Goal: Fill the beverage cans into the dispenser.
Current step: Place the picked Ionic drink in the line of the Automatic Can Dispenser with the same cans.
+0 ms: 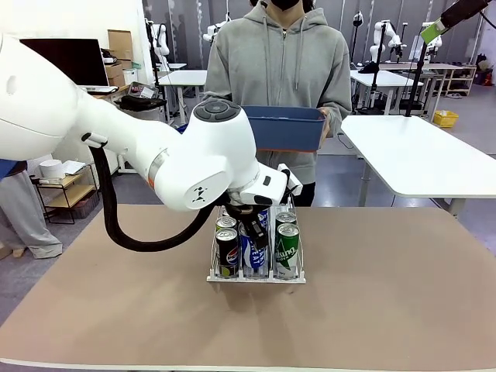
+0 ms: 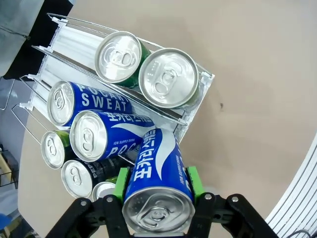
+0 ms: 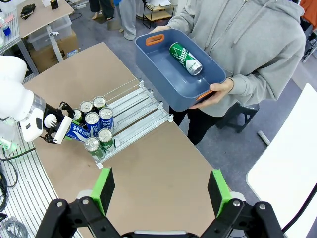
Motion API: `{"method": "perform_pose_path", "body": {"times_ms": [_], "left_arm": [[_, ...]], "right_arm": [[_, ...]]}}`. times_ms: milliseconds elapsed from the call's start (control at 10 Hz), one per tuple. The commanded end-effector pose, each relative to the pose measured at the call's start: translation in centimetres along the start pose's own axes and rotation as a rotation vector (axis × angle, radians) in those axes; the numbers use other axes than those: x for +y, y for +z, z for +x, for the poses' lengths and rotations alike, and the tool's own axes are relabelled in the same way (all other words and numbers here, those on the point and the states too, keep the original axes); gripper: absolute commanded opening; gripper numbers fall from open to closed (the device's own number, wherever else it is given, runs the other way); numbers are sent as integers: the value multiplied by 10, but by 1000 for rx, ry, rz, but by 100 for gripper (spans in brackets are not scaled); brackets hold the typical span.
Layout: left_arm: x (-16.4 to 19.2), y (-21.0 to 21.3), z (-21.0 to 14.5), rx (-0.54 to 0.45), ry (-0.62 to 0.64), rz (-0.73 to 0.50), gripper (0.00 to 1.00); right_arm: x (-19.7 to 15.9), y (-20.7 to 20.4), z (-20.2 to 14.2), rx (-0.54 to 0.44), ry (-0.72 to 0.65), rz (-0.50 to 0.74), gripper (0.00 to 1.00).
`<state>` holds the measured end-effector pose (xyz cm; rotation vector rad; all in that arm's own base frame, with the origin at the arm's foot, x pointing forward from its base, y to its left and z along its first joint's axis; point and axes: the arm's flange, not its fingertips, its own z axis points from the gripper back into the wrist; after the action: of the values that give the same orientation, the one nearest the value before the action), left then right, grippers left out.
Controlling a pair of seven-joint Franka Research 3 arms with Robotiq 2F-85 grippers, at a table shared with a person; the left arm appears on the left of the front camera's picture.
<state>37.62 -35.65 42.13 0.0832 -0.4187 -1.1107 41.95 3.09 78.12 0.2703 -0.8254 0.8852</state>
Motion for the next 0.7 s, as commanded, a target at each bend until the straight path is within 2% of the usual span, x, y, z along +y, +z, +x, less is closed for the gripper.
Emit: {"method": "perform_pose_path", "body": {"times_ms": [0, 300, 600], "left_arm": [[21, -13, 8, -1, 20, 101, 57], [28, -20, 17, 11, 39, 126, 57], [33, -19, 23, -1, 44, 98, 57]], "right_arm": [[1, 0, 0, 0, -1, 1, 100], [1, 0, 0, 0, -1, 1, 100], [1, 0, 0, 0, -1, 1, 100]]}}
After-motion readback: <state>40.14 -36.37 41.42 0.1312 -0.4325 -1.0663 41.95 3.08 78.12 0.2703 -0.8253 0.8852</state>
